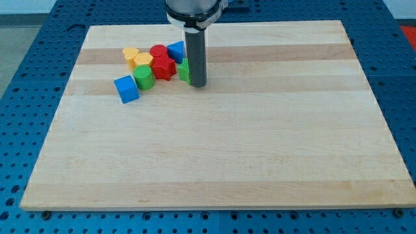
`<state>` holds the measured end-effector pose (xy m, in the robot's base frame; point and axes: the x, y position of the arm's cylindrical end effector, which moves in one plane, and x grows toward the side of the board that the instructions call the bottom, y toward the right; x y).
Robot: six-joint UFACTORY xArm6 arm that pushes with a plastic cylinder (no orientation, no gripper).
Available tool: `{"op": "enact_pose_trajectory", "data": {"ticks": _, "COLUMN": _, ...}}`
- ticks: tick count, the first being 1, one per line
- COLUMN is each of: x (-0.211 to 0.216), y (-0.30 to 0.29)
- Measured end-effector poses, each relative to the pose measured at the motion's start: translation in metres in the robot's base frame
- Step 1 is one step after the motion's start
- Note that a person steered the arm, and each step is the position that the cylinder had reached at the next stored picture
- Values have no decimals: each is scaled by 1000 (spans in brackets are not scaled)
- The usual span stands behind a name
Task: Move the green star left a bit
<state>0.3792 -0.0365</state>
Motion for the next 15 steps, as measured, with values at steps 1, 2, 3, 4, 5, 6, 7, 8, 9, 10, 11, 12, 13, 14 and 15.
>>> {"op": "enact_pose_trajectory", "data": {"ticks": 1, "x": -1, "y": -2}}
{"op": "enact_pose_trajectory", "data": {"ticks": 2, "x": -3, "y": -4}}
{"op": "enact_pose_trajectory", "data": {"ticks": 3, "x": -3, "y": -4}}
{"op": "enact_pose_trajectory", "data": {"ticks": 4, "x": -2, "y": -4}}
{"op": "enact_pose_trajectory", "data": {"ticks": 5, "x": 23, "y": 2}}
{"op": "enact_pose_trajectory", "data": {"ticks": 6, "x": 48, "y": 20}}
{"op": "enact_pose_trajectory", "data": {"ticks": 7, "x": 48, "y": 20}}
{"op": "enact_pose_trajectory", "data": {"ticks": 8, "x": 48, "y": 35}}
{"op": "enact_pose_trajectory", "data": {"ticks": 9, "x": 40, "y": 97}}
{"op": "enact_pose_trajectory", "data": {"ticks": 10, "x": 3, "y": 138}}
{"op": "enact_pose_trajectory", "data": {"ticks": 11, "x": -41, "y": 134}}
{"op": "enact_pose_trajectory", "data": {"ticks": 12, "x": -58, "y": 102}}
{"op": "enact_pose_trajectory", "data": {"ticks": 13, "x": -58, "y": 64}}
{"op": "enact_pose_trajectory", "data": {"ticks": 14, "x": -58, "y": 34}}
{"op": "enact_pose_trajectory", "data": {"ticks": 15, "x": -52, "y": 23}}
